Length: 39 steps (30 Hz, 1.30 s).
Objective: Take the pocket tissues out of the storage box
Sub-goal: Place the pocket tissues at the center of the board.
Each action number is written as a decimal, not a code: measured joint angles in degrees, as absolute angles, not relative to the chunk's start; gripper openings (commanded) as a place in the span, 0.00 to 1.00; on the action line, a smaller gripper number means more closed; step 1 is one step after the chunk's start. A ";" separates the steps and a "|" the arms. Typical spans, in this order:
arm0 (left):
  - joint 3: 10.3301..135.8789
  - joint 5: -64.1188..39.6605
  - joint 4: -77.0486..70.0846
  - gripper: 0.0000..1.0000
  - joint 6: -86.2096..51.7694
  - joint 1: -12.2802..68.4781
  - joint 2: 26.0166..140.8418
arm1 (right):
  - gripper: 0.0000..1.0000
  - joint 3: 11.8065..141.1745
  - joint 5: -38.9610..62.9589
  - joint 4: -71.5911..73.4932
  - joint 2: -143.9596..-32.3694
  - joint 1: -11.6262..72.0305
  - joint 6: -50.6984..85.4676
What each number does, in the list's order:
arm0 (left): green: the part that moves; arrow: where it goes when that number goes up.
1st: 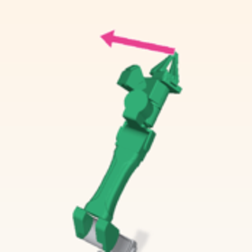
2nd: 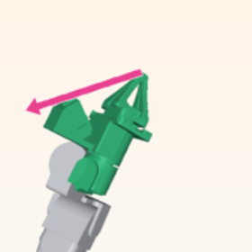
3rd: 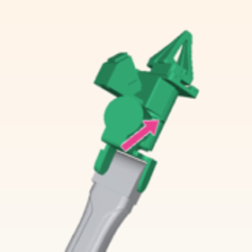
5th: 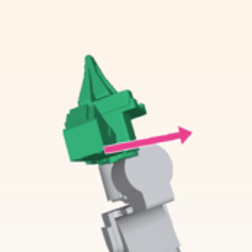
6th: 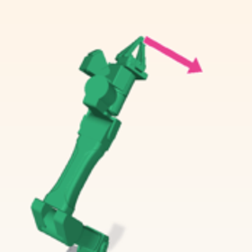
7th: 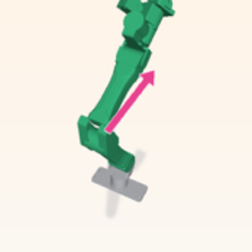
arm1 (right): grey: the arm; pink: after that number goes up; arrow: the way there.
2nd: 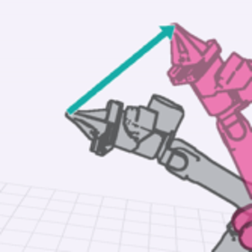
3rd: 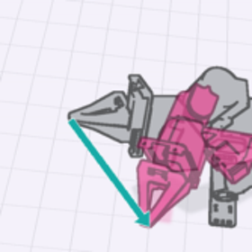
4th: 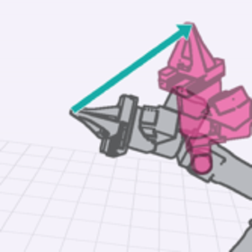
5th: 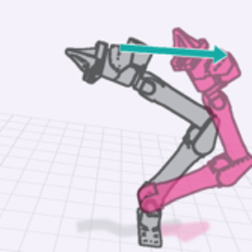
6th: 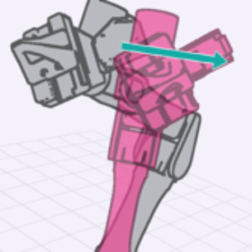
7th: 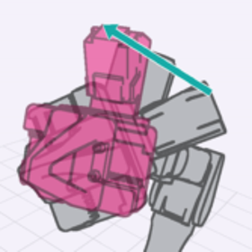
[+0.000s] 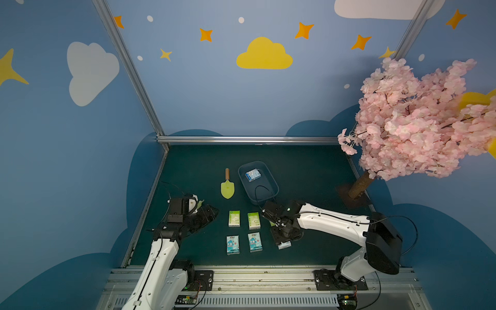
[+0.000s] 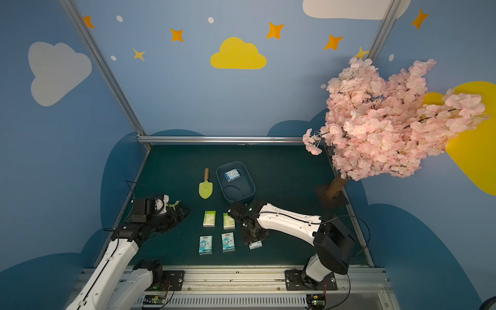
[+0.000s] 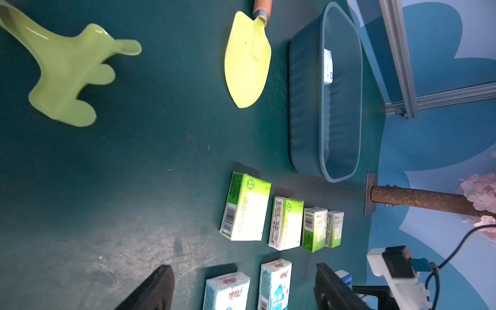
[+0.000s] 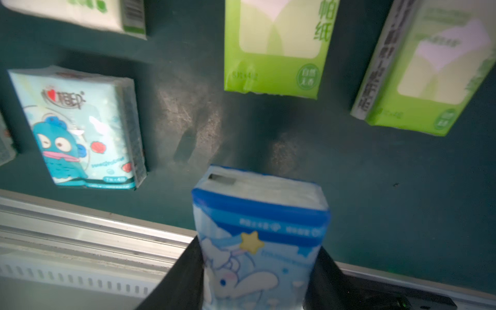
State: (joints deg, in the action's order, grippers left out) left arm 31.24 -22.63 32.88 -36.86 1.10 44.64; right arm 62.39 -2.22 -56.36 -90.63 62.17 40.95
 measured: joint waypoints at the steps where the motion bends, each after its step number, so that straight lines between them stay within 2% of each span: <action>1: 31.24 -22.65 32.97 0.84 -36.86 1.10 44.69 | 0.55 61.89 -2.00 -55.61 -91.20 62.22 41.01; 14: 31.24 -22.90 33.01 0.85 -36.84 0.99 46.13 | 0.56 61.10 0.51 -48.90 -99.02 62.24 40.71; 29: 31.24 -22.90 32.95 0.85 -36.69 0.69 47.33 | 0.59 61.10 0.51 -48.90 -99.44 60.71 41.60; 39: 31.27 -23.40 32.45 0.86 -36.18 0.36 49.60 | 0.71 61.10 0.51 -49.12 -99.44 60.10 41.52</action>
